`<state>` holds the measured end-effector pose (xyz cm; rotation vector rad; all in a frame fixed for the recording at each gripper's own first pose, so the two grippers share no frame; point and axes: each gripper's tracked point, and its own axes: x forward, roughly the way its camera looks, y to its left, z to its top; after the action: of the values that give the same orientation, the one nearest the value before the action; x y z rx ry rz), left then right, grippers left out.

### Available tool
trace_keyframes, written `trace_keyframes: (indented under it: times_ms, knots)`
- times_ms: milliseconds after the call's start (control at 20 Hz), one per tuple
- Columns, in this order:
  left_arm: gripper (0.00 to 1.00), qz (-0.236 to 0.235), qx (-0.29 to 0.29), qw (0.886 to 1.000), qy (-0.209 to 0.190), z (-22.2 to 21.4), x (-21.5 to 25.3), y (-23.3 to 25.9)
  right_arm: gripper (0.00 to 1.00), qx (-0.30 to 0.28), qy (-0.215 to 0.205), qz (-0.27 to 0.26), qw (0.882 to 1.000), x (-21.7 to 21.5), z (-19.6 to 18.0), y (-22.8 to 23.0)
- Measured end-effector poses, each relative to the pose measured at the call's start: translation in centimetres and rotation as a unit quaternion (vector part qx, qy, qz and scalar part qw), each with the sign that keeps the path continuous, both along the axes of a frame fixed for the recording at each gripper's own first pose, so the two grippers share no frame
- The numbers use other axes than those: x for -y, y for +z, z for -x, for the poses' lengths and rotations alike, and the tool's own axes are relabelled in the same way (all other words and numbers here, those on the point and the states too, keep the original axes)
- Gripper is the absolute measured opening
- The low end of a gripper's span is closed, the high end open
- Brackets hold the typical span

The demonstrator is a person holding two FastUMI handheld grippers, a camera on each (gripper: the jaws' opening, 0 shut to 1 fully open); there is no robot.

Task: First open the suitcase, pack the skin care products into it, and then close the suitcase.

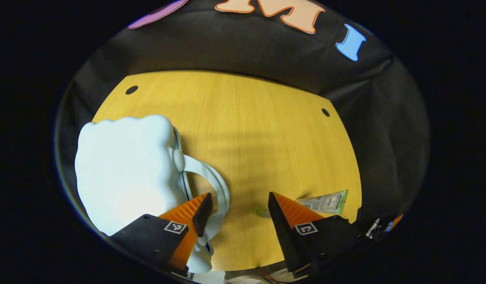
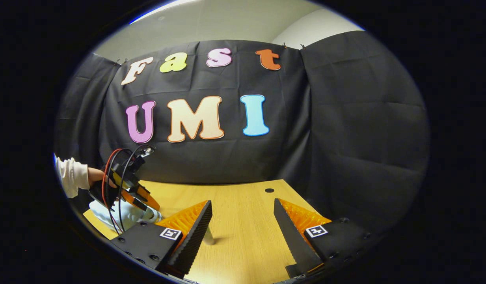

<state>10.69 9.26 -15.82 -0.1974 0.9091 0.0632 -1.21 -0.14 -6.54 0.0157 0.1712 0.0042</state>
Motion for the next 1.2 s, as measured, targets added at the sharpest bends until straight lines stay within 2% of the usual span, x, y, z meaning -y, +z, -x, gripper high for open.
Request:
trace_keyframes:
  times_ms: [50,100,200,300,350,500,550,600,650,700,900,1200]
  knots:
    - [0.74,-0.002,-0.013,1.000,0.006,-0.1,-0.4,-0.5,0.98,0.001,-0.002,0.002,1.000,0.2,-0.1,0.2]
    - [0.70,-0.007,-0.026,1.000,0.011,-0.2,-0.9,-1.0,0.98,0.003,-0.003,0.003,1.000,0.4,-0.2,0.3]
    - [0.69,-0.017,-0.058,0.998,0.029,-0.1,-1.8,-2.0,0.98,0.003,-0.004,0.005,1.000,0.6,-0.2,0.2]
    - [0.60,-0.014,-0.090,0.995,0.047,0.1,-2.1,-3.0,0.98,0.000,-0.003,0.007,1.000,0.8,-0.3,-0.1]
    - [0.53,-0.012,-0.094,0.994,0.049,0.0,-2.0,-3.3,0.96,-0.002,-0.003,0.007,1.000,0.9,-0.4,-0.3]
    - [0.47,-0.018,-0.104,0.993,0.057,-0.6,-2.5,-4.1,0.96,-0.007,-0.002,0.005,1.000,1.1,-0.4,-0.8]
    - [0.39,-0.027,-0.107,0.992,0.059,-0.7,-2.9,-4.3,0.98,-0.010,-0.002,0.005,1.000,1.2,-0.4,-0.9]
    - [0.39,-0.038,-0.111,0.991,0.061,-0.8,-3.5,-4.5,0.98,-0.012,-0.002,0.005,1.000,1.3,-0.4,-1.1]
    - [0.30,-0.040,-0.116,0.991,0.062,-0.9,-3.7,-4.8,0.98,-0.014,-0.002,0.006,1.000,1.4,-0.5,-1.1]
    - [0.26,-0.038,-0.119,0.990,0.063,-1.0,-3.6,-5.0,0.98,-0.015,-0.001,0.005,1.000,1.3,-0.6,-1.2]
    - [0.22,-0.041,-0.129,0.989,0.057,-1.7,-3.3,-5.8,0.98,-0.022,-0.001,0.009,1.000,1.4,-0.8,-1.6]
    - [0.21,-0.039,-0.154,0.986,0.057,-2.2,-3.3,-7.6,0.98,-0.029,-0.001,0.022,0.999,1.5,-0.9,-1.8]
